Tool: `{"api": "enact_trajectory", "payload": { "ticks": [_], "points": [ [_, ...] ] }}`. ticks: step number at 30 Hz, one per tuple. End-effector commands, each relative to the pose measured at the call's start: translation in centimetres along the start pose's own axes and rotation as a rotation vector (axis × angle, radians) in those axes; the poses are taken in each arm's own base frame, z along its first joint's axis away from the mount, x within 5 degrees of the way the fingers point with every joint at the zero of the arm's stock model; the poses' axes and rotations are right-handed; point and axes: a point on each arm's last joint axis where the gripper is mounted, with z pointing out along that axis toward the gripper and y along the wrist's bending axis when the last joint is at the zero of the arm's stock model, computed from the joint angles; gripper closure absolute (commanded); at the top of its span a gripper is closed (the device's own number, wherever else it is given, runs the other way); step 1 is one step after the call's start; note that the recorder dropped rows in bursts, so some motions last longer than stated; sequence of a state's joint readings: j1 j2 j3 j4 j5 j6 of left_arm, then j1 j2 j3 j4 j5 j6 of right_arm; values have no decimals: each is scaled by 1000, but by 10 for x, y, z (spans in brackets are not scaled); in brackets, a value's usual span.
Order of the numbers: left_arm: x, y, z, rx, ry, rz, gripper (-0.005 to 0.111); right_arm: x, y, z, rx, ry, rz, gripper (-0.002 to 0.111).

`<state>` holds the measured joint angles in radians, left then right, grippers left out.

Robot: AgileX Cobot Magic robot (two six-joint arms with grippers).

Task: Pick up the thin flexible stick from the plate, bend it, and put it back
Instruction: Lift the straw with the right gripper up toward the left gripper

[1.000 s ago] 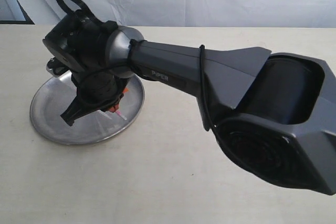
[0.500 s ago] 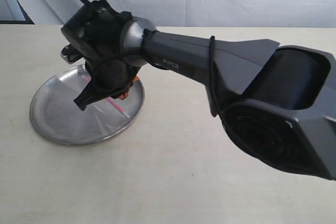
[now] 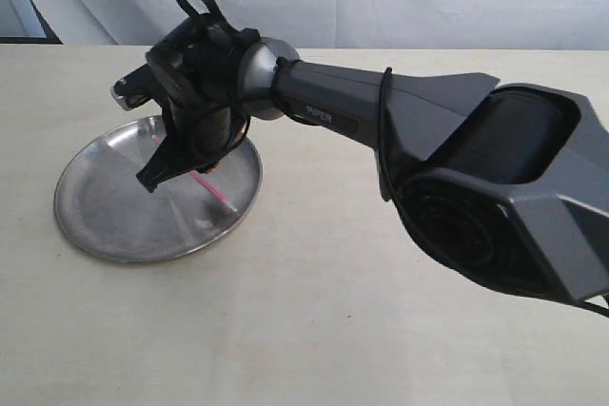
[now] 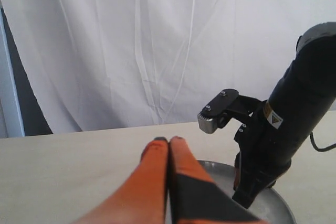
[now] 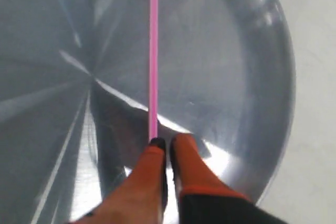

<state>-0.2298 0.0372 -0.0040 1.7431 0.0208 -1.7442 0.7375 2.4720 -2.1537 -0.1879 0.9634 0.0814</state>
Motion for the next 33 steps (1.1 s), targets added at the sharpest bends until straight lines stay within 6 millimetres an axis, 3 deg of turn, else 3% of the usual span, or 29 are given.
{"api": "enact_trajectory", "payload": {
  "ticks": [1,3,5,11,16,17,20,24,28,33],
  "points": [
    [1,0,0,-4,2,0,107,8,-3,22,-27,40,-7,74],
    [1,0,0,-4,2,0,107,11,-3,28,-28,51,-8,59],
    [1,0,0,-4,2,0,107,13,-2,33,-28,65,-10,52],
    [1,0,0,-4,2,0,107,16,-1,35,-28,93,-4,58],
    [1,0,0,-4,2,0,107,22,-2,34,-25,162,-5,79],
    [1,0,0,-4,2,0,107,24,-2,33,-24,185,-8,91],
    [1,0,0,-4,2,0,107,25,-2,33,-22,192,-10,109],
    [1,0,0,-4,2,0,107,25,-2,32,-23,192,-18,109],
    [1,0,0,-4,2,0,107,16,-5,16,-22,141,-13,109],
    [1,0,0,-4,2,0,107,-3,-14,-40,-19,12,16,109]
  ]
}}
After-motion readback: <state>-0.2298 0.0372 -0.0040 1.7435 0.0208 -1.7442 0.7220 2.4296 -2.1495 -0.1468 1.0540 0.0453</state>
